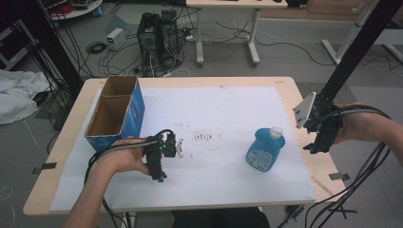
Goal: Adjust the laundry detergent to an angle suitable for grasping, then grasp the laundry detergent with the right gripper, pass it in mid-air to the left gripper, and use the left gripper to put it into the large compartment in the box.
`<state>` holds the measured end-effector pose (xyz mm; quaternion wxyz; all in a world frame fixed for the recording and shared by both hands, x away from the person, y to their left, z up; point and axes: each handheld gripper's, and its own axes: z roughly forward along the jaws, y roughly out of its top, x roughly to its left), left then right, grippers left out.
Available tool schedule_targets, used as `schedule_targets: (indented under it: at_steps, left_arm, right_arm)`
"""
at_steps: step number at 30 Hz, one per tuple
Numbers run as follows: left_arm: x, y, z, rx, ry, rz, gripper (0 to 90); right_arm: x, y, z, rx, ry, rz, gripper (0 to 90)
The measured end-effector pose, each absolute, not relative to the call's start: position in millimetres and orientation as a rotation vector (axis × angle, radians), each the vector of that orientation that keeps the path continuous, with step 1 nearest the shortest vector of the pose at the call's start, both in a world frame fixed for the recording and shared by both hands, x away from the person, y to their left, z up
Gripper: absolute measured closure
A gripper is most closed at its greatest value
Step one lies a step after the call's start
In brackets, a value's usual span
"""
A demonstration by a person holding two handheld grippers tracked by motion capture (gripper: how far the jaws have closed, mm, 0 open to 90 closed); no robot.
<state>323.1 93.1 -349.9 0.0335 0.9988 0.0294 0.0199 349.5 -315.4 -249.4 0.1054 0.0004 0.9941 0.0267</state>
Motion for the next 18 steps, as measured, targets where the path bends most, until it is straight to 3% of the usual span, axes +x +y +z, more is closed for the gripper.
schedule_targets:
  at_steps: [18]
  left_arm:
    - [326.4,92.9,-349.9,3.070,0.089,0.067,18.9]
  right_arm:
    - [343.6,-316.8,-251.4,0.079,2.924,0.130,11.8]
